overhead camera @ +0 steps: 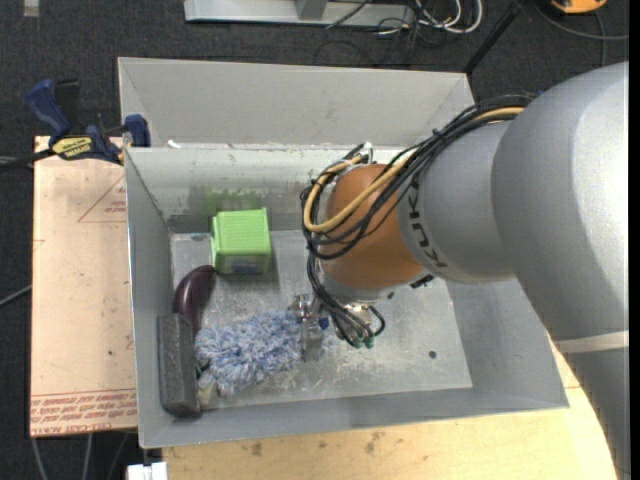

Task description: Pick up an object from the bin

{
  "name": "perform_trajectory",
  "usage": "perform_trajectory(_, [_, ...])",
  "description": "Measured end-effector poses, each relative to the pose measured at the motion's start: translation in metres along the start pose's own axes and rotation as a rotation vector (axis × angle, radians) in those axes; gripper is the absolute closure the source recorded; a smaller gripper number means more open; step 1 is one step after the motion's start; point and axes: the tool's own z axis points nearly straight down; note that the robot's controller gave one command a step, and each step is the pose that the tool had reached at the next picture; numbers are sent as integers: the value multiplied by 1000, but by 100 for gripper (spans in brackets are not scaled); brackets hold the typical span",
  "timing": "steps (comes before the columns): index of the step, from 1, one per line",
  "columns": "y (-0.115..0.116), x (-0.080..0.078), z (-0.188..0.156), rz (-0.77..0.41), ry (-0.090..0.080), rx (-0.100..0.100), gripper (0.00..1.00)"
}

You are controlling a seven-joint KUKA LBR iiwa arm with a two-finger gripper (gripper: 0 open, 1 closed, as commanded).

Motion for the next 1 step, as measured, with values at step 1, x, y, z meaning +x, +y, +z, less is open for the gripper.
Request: perform_trajectory(1, [9, -22, -155, -24, -4, 0, 100])
